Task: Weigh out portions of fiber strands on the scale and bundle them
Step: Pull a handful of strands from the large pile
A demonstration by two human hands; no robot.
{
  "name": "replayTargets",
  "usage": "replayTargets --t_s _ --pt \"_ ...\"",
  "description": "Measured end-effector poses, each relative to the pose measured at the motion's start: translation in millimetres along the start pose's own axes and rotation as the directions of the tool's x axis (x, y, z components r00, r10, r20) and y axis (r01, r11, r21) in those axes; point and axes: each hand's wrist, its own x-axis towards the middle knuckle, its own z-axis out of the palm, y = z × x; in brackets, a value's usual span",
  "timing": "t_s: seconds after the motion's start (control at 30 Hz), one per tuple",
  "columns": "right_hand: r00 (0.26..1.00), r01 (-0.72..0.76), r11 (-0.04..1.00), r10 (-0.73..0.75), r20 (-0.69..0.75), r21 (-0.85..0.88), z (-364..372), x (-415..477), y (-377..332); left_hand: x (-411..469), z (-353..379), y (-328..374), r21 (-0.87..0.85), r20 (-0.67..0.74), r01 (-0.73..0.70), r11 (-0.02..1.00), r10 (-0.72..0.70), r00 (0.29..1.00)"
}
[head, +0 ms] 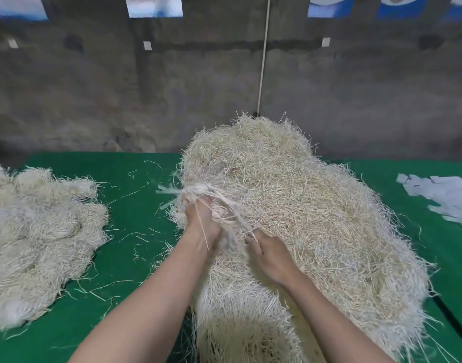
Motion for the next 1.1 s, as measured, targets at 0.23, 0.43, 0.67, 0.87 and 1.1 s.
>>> replayTargets --t_s 0.23,0.43,0.67,0.87,1.1 --pt "0.995 -0.101 0.995 0.101 0.025 0.017 4.1 -12.5 12.2 -10.2 0.8 7.3 -0.259 0.057 0.127 0.958 -0.116 0.992" --pt "0.983 -0.154 0.985 0.160 0.087 -0.078 21.7 -9.9 33.8 4.6 1.0 11.2 -0.341 0.153 0.218 0.915 -0.175 0.973" --pt "0.932 -0.269 0.952 0.295 0.212 -0.144 16.5 -21.2 37.5 -6.0 0.4 49.7 -0.245 0.216 -0.050 0.968 0.105 0.971" --pt "0.989 -0.084 0.996 0.080 0.124 0.026 -52.0 7.3 -42.4 -21.5 2.3 50.1 -0.199 0.191 -0.003 0.980 0.042 0.981" --pt "0.974 -0.196 0.923 0.145 0.173 0.331 -21.9 20.2 -65.9 -47.8 13.1 69.2 -0.254 0.354 0.106 0.961 -0.010 0.935"
